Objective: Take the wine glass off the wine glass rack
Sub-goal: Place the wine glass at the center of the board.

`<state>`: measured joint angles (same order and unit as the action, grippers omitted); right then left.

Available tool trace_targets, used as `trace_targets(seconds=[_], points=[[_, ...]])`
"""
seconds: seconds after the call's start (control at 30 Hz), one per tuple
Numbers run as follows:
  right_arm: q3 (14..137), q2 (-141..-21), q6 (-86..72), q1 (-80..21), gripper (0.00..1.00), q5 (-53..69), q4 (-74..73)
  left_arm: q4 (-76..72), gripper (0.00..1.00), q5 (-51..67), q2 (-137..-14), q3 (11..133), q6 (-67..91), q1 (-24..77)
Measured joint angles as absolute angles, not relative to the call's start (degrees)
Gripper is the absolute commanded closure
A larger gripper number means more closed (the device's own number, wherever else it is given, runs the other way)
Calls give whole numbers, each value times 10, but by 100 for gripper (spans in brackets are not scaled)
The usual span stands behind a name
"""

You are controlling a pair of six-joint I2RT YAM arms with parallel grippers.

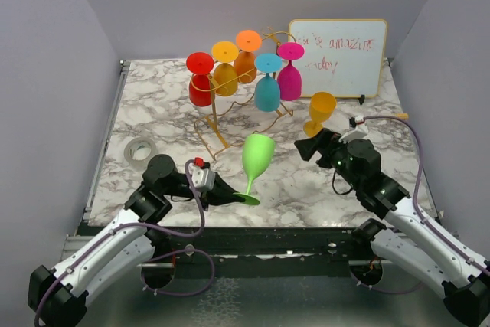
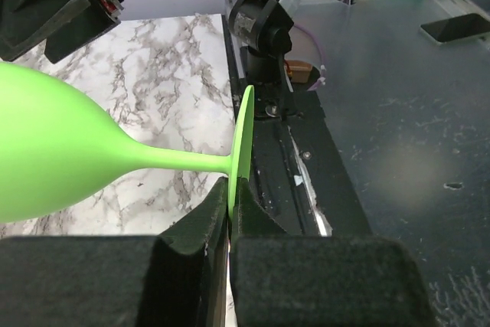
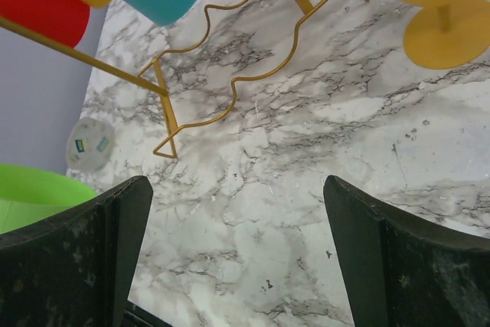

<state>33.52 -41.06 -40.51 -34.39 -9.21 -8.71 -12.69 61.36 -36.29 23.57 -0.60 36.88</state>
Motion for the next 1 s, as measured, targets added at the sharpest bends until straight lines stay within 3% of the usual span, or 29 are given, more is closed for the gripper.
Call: trace_targets(seconds=[0.13, 0.27, 0.53, 0.67, 1.0], points=[[323, -410, -388, -344, 0, -95, -64, -124, 100, 620, -387, 236, -39, 370], [350, -448, -354, -338, 2, -17, -33, -100, 100, 607, -430, 236, -65, 371], [315, -585, -429, -188, 8, 324, 178, -59, 100, 608, -435, 237, -117, 371], [308, -636, -476, -167, 8, 444, 256, -40, 100, 619, -415, 239, -142, 371], [343, -638, -458, -168, 8, 552, 271, -51, 100, 683, -425, 239, -144, 371]])
